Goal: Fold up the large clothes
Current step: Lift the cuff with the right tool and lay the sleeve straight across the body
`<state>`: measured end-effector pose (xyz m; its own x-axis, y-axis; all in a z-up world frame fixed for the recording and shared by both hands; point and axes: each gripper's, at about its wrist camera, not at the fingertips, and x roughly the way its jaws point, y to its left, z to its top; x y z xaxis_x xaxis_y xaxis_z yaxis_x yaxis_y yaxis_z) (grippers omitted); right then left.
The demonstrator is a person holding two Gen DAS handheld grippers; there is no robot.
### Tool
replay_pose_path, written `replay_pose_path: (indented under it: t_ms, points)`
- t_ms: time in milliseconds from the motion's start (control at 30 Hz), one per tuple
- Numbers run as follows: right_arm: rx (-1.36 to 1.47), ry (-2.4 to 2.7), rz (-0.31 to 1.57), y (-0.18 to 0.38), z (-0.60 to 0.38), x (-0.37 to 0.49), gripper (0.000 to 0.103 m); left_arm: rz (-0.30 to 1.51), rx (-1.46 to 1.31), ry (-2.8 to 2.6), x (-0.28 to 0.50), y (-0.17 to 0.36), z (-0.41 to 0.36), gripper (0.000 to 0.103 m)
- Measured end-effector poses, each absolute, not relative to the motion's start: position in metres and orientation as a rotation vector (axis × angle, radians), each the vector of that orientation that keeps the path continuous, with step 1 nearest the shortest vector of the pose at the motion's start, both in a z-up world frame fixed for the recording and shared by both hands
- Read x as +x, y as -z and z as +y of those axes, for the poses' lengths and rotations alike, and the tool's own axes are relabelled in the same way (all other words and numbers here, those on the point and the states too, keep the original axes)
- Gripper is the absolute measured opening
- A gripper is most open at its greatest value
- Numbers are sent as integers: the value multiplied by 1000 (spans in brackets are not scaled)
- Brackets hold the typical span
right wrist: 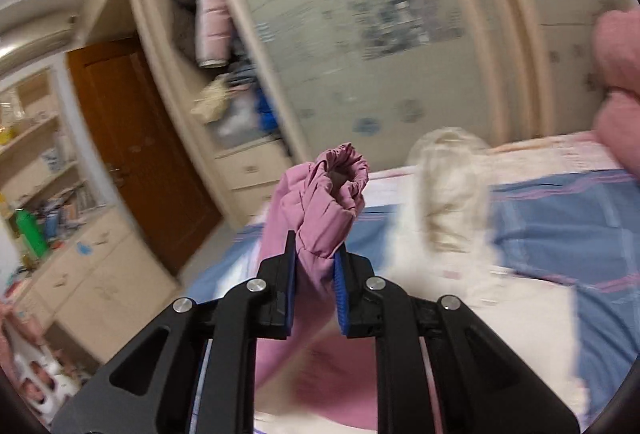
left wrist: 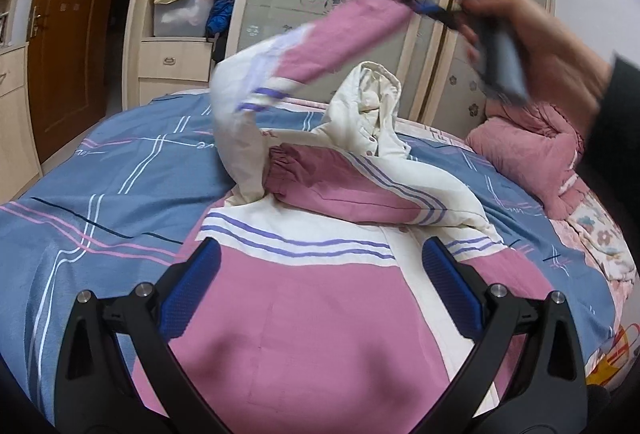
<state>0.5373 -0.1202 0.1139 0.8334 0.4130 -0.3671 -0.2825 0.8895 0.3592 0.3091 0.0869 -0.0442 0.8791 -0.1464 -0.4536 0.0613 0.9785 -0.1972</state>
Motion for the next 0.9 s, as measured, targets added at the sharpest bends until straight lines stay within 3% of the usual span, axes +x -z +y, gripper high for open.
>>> replay_pose_path:
  t_ms: [233, 433, 500, 567, 633, 900]
  points:
    - [364, -154, 498, -19, -237, 520, 16, 511, -180, 144, 311, 49, 78, 101]
    - [350, -21, 621, 87, -276, 529, 19, 533, -123, 163, 312, 58, 62, 101]
    - [383, 9, 636, 105, -286, 527, 31, 550, -120, 170, 313, 62, 59, 101]
    - [422, 14, 633, 109, -292, 520, 63, 574, -127, 175, 315, 67, 59, 101]
    - [428, 3, 610, 102, -294, 501, 76, 599, -132, 175, 317, 73, 60, 101]
    - [354, -133, 471, 71, -299, 331, 102, 644, -99, 90, 311, 85, 70, 101]
